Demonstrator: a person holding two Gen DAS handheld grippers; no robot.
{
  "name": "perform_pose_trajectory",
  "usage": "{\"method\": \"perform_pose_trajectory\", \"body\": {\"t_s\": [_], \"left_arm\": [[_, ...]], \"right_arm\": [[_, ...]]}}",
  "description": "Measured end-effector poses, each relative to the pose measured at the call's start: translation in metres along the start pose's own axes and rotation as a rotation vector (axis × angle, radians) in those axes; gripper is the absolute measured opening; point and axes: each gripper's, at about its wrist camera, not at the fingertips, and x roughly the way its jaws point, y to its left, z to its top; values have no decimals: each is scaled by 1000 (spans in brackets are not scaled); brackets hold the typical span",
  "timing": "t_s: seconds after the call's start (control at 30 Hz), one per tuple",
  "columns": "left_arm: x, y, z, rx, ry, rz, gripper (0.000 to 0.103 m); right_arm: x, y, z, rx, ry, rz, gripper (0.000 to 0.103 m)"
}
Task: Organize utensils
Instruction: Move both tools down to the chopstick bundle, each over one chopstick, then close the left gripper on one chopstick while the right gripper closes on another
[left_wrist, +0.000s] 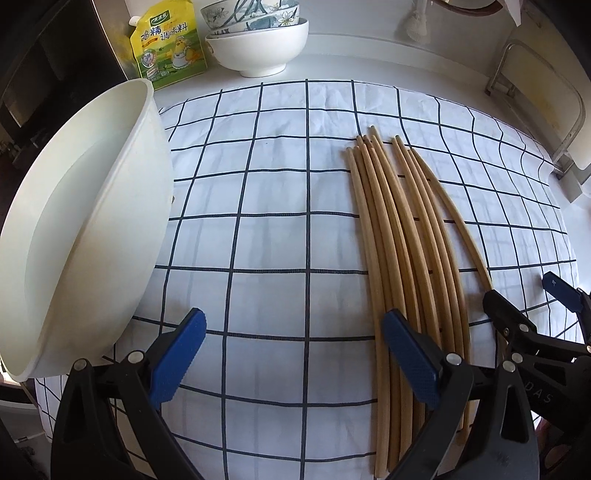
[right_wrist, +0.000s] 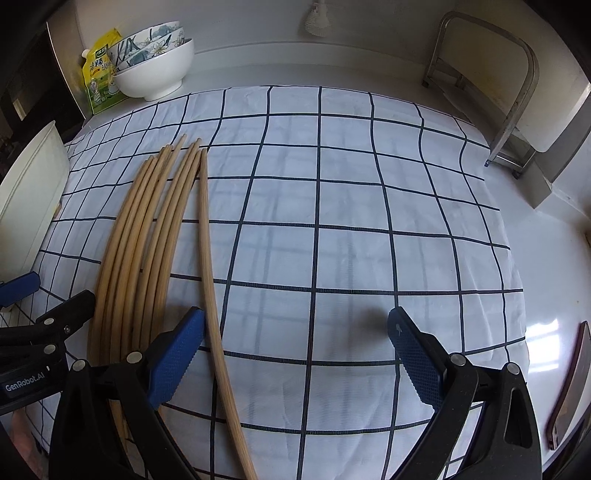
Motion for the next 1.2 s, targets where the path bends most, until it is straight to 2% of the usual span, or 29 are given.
{"method": "perform_pose_trajectory", "body": {"t_s": [0.37, 0.47, 0.5, 0.57, 0.6, 0.67, 0.7, 0.73, 0.77, 0.8, 0.83, 0.87, 0.9, 1.07, 1.2], "left_arm": [[5, 11, -2, -50, 22, 23, 96], [4, 10, -1, -36, 14, 25, 92], [3, 8, -1, -32, 12, 16, 88], [0, 6, 0, -27, 14, -10, 79], [-1, 5, 0, -25, 14, -25, 72], [-3, 3, 1, -15, 11, -42, 60], [-4, 2, -1, -11, 8, -57, 49], [-4, 1, -1, -4, 8, -60, 42], [-5, -1, -2, 5, 9, -67, 38], [-6, -2, -2, 12, 9, -72, 30], [-6, -2, -2, 13, 11, -79, 17], [-6, -1, -2, 12, 14, -82, 10], [-7, 0, -4, 8, 17, -86, 7], [-9, 7, -4, -2, 28, -112, 7], [-23, 17, 3, -3, -1, -128, 7]], "right_arm": [[0, 10, 4, -31, -29, -7, 94], [1, 13, 6, -47, -43, -7, 92], [1, 14, 6, -53, -48, 2, 89], [0, 17, 7, -64, -54, 22, 78], [-1, 19, 7, -71, -56, 32, 74], [-3, 23, 7, -88, -58, 52, 60], [-4, 26, 6, -98, -58, 56, 57], [-5, 28, 6, -106, -58, 62, 50], [-6, 29, 6, -112, -58, 67, 42], [-7, 31, 5, -119, -58, 69, 36], [-8, 33, 5, -124, -57, 70, 24], [-9, 34, 5, -127, -55, 68, 11], [-9, 34, 5, -128, -52, 62, 7], [-14, 29, 5, -83, -34, 97, 6], [-39, 33, 8, -81, -60, 111, 6]]}}
